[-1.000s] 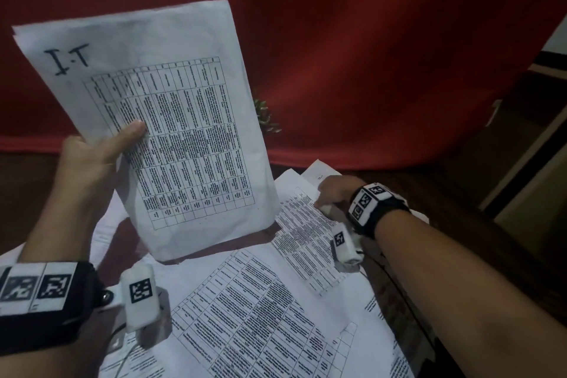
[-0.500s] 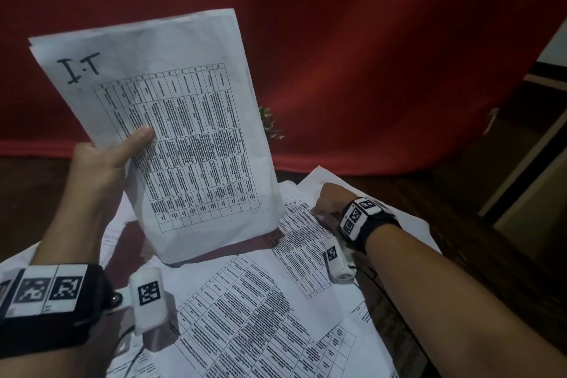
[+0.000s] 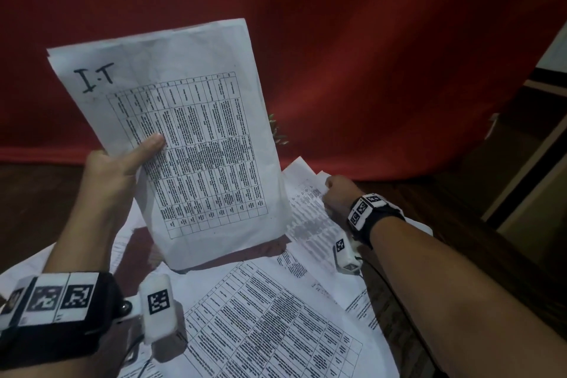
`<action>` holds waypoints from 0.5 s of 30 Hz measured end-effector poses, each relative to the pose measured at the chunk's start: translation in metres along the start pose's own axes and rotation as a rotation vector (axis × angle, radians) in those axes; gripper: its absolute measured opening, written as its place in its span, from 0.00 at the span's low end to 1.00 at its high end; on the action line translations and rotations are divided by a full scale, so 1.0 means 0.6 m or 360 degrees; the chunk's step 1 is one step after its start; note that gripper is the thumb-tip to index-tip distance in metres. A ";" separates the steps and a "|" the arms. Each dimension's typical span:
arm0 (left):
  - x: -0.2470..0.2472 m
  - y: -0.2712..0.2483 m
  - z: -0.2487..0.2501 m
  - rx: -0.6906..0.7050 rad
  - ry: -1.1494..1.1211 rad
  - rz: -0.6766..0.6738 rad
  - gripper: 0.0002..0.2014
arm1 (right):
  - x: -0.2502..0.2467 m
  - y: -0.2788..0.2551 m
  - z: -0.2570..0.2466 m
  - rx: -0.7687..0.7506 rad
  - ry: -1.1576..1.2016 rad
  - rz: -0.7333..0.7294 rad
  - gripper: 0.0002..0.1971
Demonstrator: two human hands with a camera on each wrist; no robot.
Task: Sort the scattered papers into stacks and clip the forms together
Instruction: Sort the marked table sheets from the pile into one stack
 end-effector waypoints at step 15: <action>0.006 -0.001 -0.006 0.0011 0.0070 -0.0009 0.18 | -0.026 0.046 0.001 -0.0223 0.0148 0.0143 0.08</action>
Point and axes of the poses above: each hand's wrist, its own y-axis towards the middle knuckle, its own x-axis out of the palm, z = x × y, the point moved 4 cm from there along y, towards the middle knuckle, and after that the axes turned 13 degrees about -x, right-handed, at the moved point
